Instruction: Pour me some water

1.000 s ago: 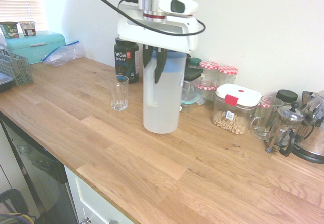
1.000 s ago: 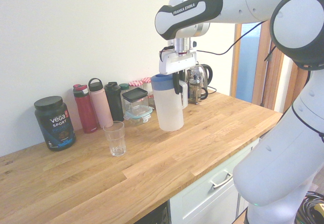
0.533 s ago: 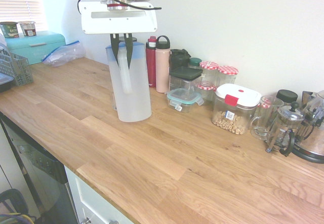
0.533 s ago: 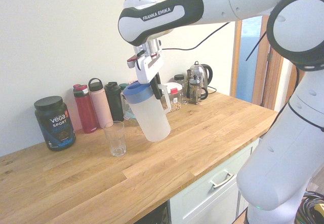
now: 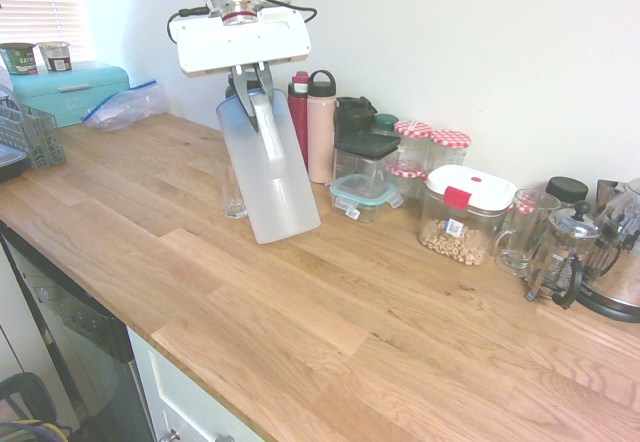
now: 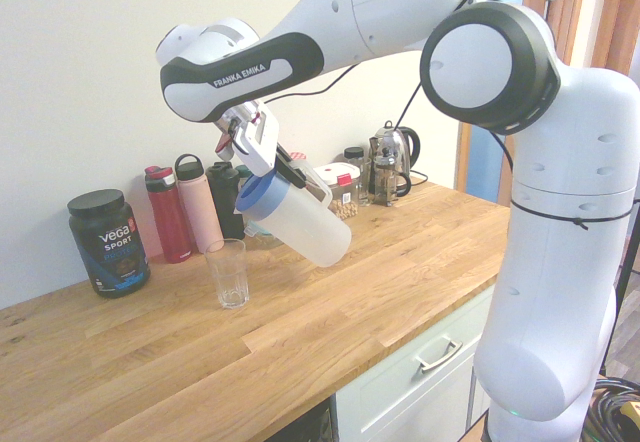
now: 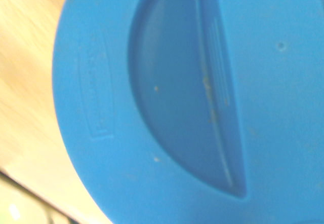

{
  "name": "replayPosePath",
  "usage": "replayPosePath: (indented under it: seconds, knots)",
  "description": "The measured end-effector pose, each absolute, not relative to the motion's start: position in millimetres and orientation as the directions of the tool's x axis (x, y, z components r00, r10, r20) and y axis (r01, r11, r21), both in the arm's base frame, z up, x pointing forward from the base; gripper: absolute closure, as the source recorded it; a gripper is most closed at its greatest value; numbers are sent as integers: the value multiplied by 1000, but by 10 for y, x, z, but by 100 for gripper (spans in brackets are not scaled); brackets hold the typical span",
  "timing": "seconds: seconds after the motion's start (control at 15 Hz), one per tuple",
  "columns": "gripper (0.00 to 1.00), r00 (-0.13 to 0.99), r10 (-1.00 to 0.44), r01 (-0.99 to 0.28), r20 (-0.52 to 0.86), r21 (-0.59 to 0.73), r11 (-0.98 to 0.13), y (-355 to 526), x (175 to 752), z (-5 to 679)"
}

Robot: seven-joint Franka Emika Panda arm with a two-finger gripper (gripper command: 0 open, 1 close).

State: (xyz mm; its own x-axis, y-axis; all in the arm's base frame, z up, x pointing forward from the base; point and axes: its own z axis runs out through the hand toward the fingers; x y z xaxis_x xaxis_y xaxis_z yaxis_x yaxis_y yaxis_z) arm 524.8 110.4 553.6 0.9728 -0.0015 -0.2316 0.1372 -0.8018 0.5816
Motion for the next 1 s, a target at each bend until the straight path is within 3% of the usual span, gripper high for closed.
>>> replayPosePath:
  seconds: [0.33,1.0]
  knots:
    - [100,958,36,232,-285,694,-681,1580,5213,5470]
    - [100,945,9,292,-327,832,-472,2170,5234,5069]
